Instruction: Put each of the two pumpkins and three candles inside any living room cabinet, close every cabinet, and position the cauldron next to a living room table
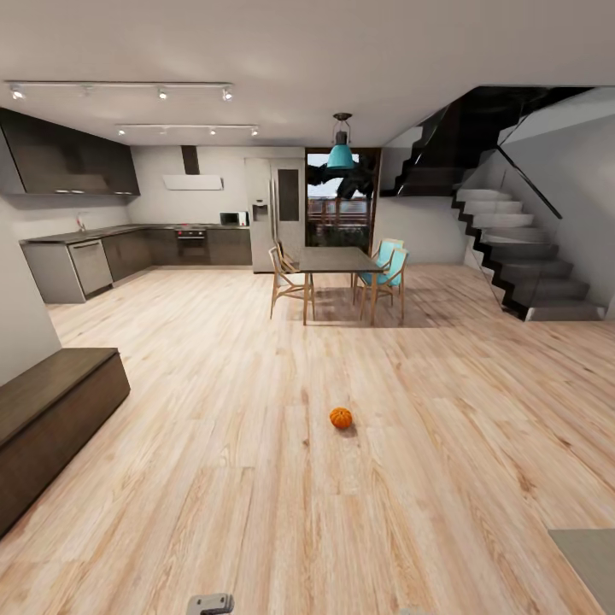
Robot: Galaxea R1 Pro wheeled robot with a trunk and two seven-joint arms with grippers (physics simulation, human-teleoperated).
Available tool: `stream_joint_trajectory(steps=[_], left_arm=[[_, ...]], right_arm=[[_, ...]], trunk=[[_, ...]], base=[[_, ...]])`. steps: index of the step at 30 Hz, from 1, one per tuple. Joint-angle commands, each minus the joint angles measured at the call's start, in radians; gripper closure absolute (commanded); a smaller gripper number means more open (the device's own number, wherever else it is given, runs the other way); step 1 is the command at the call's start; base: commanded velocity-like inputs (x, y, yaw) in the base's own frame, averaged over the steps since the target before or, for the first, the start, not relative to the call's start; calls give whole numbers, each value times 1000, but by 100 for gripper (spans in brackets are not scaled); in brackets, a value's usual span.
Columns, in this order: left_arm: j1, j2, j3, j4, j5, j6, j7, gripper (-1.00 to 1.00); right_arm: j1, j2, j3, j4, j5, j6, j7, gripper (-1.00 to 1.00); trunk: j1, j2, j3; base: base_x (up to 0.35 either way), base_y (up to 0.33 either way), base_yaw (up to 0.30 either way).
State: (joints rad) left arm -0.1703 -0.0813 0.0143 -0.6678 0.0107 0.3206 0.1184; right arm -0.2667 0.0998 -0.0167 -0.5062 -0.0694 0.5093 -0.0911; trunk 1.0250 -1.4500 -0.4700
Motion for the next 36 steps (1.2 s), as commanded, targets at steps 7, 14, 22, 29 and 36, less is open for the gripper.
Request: stream_joint_trajectory(steps=[7,14,22,29,36], left_arm=[[0,1,-2,7,-1,-10,-2,-100],[0,2,-3,12,-2,-13,-2,-100],[0,1,-4,28,-1,-17,-2,-100],[0,1,-4,28,-1,-22,-2,-100],[0,0,-4,46,-3,-67,1,-100]], right_arm=[[2,-1,5,6,1,-75,-1,-100],[3,1,7,5,2,-81,-1,-100],[3,1,4,6,-1,-84,-2,-100],[3,1,4,6,-1,-84,-2,-100],[3,1,4,6,-2,-84,-2,-100]], trunk=[[0,0,0],[0,0,0],[0,0,0],[0,0,0],[0,0,0]], base=[[81,42,0],[186,36,0],[43,-74,0],[1,-121,0],[0,-10,0]])
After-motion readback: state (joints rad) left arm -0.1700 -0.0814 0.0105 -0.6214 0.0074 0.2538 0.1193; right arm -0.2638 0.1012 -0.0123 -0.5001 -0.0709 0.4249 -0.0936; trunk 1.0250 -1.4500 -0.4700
